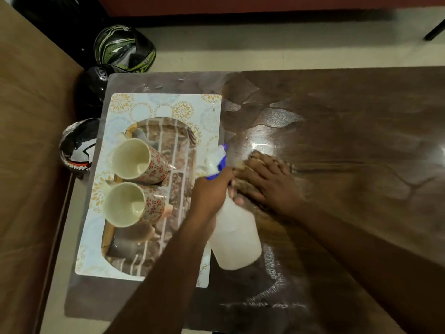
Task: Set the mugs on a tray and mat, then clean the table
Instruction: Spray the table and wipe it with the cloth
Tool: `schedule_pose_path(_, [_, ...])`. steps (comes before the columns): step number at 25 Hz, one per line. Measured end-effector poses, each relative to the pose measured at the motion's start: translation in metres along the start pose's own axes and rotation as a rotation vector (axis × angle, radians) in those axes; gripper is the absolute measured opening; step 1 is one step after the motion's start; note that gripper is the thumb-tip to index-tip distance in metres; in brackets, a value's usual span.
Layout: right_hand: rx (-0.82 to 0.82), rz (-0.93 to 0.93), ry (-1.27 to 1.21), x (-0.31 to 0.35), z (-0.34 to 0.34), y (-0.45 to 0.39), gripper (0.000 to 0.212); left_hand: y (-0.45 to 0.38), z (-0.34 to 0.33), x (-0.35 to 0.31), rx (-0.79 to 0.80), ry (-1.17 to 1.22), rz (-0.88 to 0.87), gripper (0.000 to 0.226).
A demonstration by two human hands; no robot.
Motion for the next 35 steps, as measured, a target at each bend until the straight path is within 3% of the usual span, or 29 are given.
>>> schedule_pose_path(2, [0.022, -0.046, 0.027, -0.012, 0.004, 0.010, 0.048, 0.014, 0.011, 0.023, 0.007, 0.036, 0.074, 0.019])
schedule_pose_path(5, [-0.040, -0.411, 0.050, 0.011, -0.005, -0.008, 0.047, 0.019, 0.016, 0.032, 0.019, 0.054, 0.094, 0.019])
schedule_pose_path(6, [-0.054, -0.389, 0.020, 0.030, -0.009, -0.006, 0.048, 0.020, 0.015, 0.030, 0.024, 0.054, 0.083, 0.019])
schedule_pose_path(8, [-0.036, -0.149, -0.004, 0.059, -0.013, 0.021, 0.046, 0.021, 0.013, 0.028, 0.034, 0.060, 0.052, 0.016])
schedule_pose_path(10, [-0.016, 0.060, 0.033, 0.054, -0.007, 0.057, 0.042, 0.022, 0.017, 0.032, 0.037, 0.072, 0.053, 0.017])
schedule_pose_path(11, [-0.018, 0.062, 0.063, 0.044, -0.003, 0.062, 0.043, 0.024, 0.020, 0.034, 0.055, 0.064, 0.053, 0.020])
schedule_pose_path(15, [-0.089, -0.543, 0.035, 0.044, -0.006, 0.041, 0.048, 0.037, 0.029, 0.058, 0.116, 0.000, 0.076, 0.022])
schedule_pose_path(16, [-0.105, -0.538, 0.004, 0.066, -0.010, 0.046, 0.049, 0.042, 0.032, 0.067, 0.100, -0.016, 0.068, 0.021])
schedule_pose_path(19, [0.018, -0.151, 0.029, 0.122, -0.016, 0.117, 0.049, 0.058, 0.043, 0.090, 0.057, -0.024, 0.045, 0.023])
schedule_pose_path(20, [0.042, -0.097, 0.055, 0.119, -0.011, 0.140, 0.048, 0.063, 0.046, 0.095, 0.053, -0.021, 0.051, 0.023])
schedule_pose_path(21, [0.035, -0.131, 0.069, 0.110, -0.007, 0.151, 0.046, 0.066, 0.049, 0.098, 0.060, -0.027, 0.057, 0.022])
schedule_pose_path(23, [0.018, -0.373, 0.133, 0.099, -0.004, 0.146, 0.046, 0.068, 0.049, 0.102, 0.100, -0.066, 0.076, 0.018])
schedule_pose_path(25, [-0.035, -0.523, 0.121, 0.121, -0.009, 0.131, 0.050, 0.072, 0.045, 0.106, 0.134, -0.096, 0.078, 0.018])
schedule_pose_path(28, [-0.034, -0.335, -0.009, 0.157, -0.019, 0.143, 0.061, 0.080, 0.043, 0.126, 0.099, -0.121, 0.067, 0.017])
schedule_pose_path(31, [0.001, -0.193, 0.066, 0.151, -0.016, 0.186, 0.050, 0.092, 0.051, 0.148, 0.093, -0.159, 0.098, 0.017])
schedule_pose_path(33, [-0.047, -0.273, 0.108, 0.132, -0.012, 0.193, 0.043, 0.099, 0.056, 0.159, 0.118, -0.144, 0.129, 0.017])
schedule_pose_path(35, [-0.130, -0.494, 0.106, 0.123, -0.010, 0.192, 0.043, 0.114, 0.059, 0.168, 0.116, -0.144, 0.099, 0.016])
Point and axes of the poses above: each hand's wrist, its own y-axis away from the middle knuckle, its own z-axis out of the back of the hand, x = y × z, the point moved 4 cm from there along -y, towards the middle knuckle
